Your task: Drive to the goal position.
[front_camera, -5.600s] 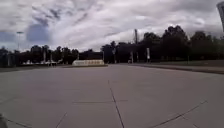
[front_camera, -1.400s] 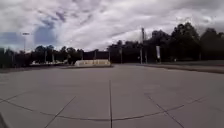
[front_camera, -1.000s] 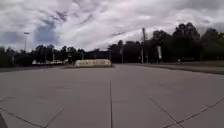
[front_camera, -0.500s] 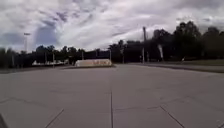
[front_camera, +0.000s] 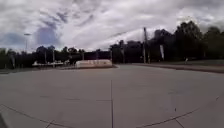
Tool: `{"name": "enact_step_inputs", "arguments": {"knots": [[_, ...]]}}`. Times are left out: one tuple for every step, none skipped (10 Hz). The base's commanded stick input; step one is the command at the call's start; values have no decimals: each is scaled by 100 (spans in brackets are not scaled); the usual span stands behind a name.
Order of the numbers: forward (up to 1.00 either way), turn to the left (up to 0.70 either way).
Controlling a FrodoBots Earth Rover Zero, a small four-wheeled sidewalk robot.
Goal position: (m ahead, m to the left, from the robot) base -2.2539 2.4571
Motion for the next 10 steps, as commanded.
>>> {"name": "enact_step_inputs", "arguments": {"knots": [[70,1],[70,1],[70,1],[70,1],[70,1],[70,1],[70,1],[70,1],[70,1],[70,1]]}}
